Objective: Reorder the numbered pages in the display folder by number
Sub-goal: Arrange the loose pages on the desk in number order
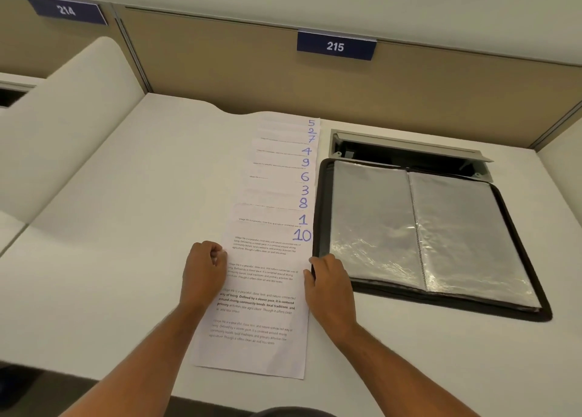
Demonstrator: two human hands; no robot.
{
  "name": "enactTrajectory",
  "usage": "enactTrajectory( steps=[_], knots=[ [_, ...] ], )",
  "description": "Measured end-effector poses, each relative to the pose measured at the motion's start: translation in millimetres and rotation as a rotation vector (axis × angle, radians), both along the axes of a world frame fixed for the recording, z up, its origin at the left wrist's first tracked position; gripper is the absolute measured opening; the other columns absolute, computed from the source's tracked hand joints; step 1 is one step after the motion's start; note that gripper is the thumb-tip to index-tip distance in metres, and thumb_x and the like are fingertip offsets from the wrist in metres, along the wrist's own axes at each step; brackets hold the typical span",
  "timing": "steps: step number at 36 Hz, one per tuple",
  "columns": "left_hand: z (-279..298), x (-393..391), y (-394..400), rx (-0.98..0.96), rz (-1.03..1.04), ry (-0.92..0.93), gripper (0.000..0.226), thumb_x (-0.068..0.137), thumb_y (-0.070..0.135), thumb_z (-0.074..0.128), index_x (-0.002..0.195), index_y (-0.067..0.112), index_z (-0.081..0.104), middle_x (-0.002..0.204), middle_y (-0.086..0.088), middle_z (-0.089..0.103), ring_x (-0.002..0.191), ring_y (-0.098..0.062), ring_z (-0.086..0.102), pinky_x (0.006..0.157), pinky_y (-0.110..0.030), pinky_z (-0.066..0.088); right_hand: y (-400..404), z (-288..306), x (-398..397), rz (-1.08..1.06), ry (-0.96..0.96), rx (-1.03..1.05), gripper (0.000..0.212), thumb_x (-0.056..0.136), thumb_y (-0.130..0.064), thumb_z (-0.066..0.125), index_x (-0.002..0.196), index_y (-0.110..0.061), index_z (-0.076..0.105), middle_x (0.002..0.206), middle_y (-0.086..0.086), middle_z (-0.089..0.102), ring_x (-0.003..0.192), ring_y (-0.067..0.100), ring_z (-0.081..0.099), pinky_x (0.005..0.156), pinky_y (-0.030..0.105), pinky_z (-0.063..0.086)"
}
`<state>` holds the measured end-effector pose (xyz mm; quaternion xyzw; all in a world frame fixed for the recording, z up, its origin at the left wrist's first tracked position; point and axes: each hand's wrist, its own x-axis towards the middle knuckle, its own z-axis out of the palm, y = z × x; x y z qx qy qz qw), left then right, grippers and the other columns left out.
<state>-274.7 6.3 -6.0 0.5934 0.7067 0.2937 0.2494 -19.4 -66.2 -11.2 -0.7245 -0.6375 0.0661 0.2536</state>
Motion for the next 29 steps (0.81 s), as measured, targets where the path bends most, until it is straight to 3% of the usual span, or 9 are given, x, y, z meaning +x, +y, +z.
enactTrajectory(
  steps=[5, 13, 16, 21, 29],
  knots=[
    [-2, 2, 1, -0.010, -0.031, 0.057, 0.013, 0.098, 0.018, 0.058, 0.110, 0.014, 0.063, 0.103, 0.002, 0.054, 0.095, -0.017, 0.055, 0.086, -0.033, 0.047, 0, 3, 13, 0.058, -0.159, 0.114, 0.014, 0.092, -0.020, 0.071, 0.105, -0.014, 0.067, 0.102, 0.003, 0.062, 0.089, 0.019, 0.056, 0.074, 0.035, 0.054],
    [0, 5, 2, -0.052, -0.021, 0.090, 0.024, 0.099, 0.020, 0.056, 0.122, 0.014, 0.060, 0.112, 0.001, 0.051, 0.100, -0.018, 0.056, 0.090, -0.037, 0.050, 1, -10, 26, 0.046, -0.153, 0.023, 0.039, 0.094, -0.027, 0.070, 0.128, -0.010, 0.064, 0.139, 0.009, 0.056, 0.131, 0.029, 0.050, 0.106, 0.047, 0.046],
    [0, 2, 4, -0.054, -0.043, 0.128, 0.029, 0.099, 0.020, 0.057, 0.127, 0.012, 0.059, 0.121, -0.004, 0.054, 0.111, -0.021, 0.051, 0.097, -0.039, 0.047, 2, -13, 24, 0.018, -0.126, -0.068, 0.047, 0.099, -0.035, 0.063, 0.139, -0.009, 0.058, 0.149, 0.012, 0.050, 0.140, 0.030, 0.045, 0.115, 0.046, 0.037],
    [3, -2, 11, -0.031, -0.065, 0.161, 0.034, 0.099, 0.022, 0.058, 0.132, 0.011, 0.057, 0.132, -0.006, 0.054, 0.122, -0.025, 0.047, 0.104, -0.042, 0.044, 6, -11, 23, 0.022, -0.091, -0.093, 0.051, 0.102, -0.038, 0.058, 0.143, -0.008, 0.054, 0.152, 0.012, 0.049, 0.142, 0.030, 0.044, 0.117, 0.044, 0.034],
    [-1, -15, 33, 0.014, -0.177, 0.200, 0.033, 0.099, 0.023, 0.058, 0.130, 0.011, 0.057, 0.133, -0.004, 0.055, 0.122, -0.025, 0.047, 0.103, -0.042, 0.045, 25, -8, 10, -0.059, -0.064, -0.120, 0.047, 0.103, -0.039, 0.054, 0.139, -0.009, 0.055, 0.147, 0.010, 0.053, 0.137, 0.027, 0.047, 0.115, 0.043, 0.037]
  ],
)
